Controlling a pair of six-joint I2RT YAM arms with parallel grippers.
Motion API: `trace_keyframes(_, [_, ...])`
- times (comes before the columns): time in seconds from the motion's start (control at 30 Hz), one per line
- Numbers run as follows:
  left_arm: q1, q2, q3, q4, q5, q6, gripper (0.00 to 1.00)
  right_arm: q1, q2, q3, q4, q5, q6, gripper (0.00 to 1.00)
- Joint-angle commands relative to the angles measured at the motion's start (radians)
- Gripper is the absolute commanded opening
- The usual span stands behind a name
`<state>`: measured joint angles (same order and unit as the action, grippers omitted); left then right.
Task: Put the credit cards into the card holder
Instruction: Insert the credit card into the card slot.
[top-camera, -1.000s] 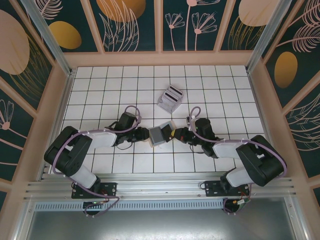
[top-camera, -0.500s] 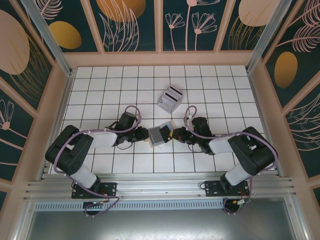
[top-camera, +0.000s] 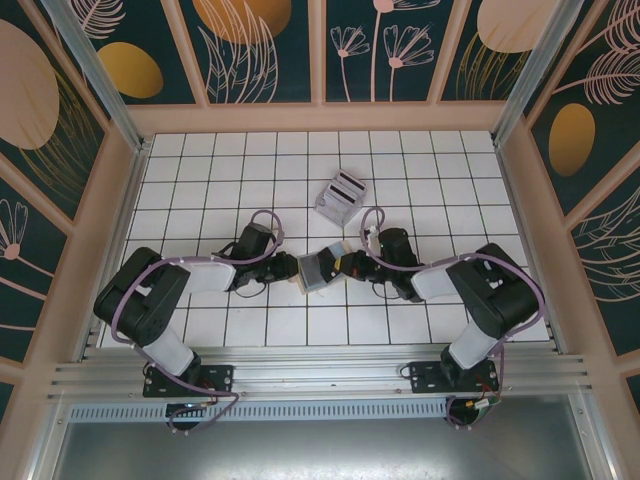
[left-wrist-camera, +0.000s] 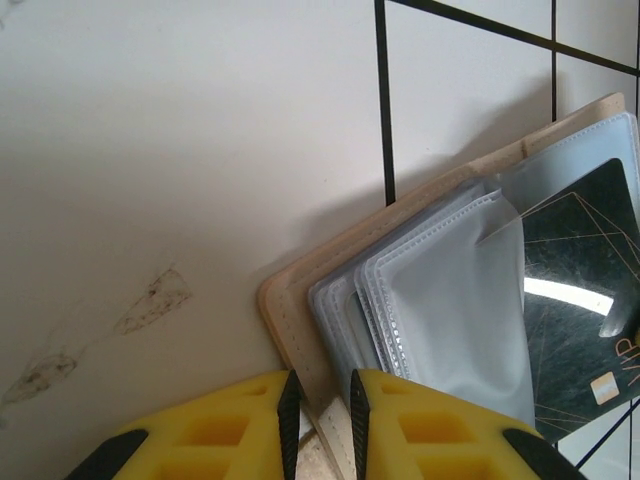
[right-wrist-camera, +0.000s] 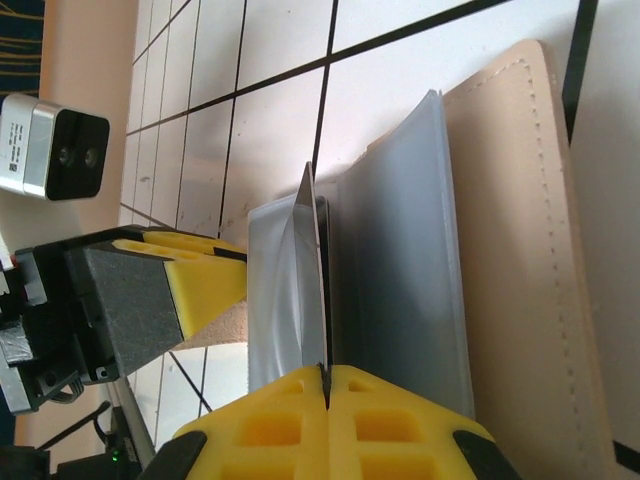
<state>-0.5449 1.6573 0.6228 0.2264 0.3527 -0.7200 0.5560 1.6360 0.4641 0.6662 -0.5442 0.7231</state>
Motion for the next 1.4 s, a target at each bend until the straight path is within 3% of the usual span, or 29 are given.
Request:
trace_keyframes(0.0, [-0.015,0.11,0.0,0.024,-0.031,0.013,0.25,-0.004,0.009,0.03,-0.062,-0.017,-0.091,0.0])
trace_keyframes(0.17, [-0.013,0.127,0.003,0.038,-0.028,0.014,0.25,-0.071,0.014,0.04,-0.074,-0.046,-0.126,0.0])
trace_keyframes(0.63, [-0.014,0.139,0.017,0.046,-0.021,0.006,0.25,-0.015,0.069,0.06,-0.039,-0.043,-0.095,0.0])
trace_keyframes(1.07, [-0.018,0.132,0.007,0.066,-0.015,-0.011,0.24,0.153,0.111,0.222,-0.381,0.15,-0.259,0.0])
trace_keyframes(1.27, [-0.018,0.065,0.031,0.001,-0.061,0.001,0.26,0.148,0.027,0.252,-0.497,0.222,-0.306,0.24])
trace_keyframes(1.37, [-0.017,0.01,0.078,-0.076,-0.104,0.03,0.27,0.137,-0.02,0.287,-0.586,0.301,-0.346,0.3])
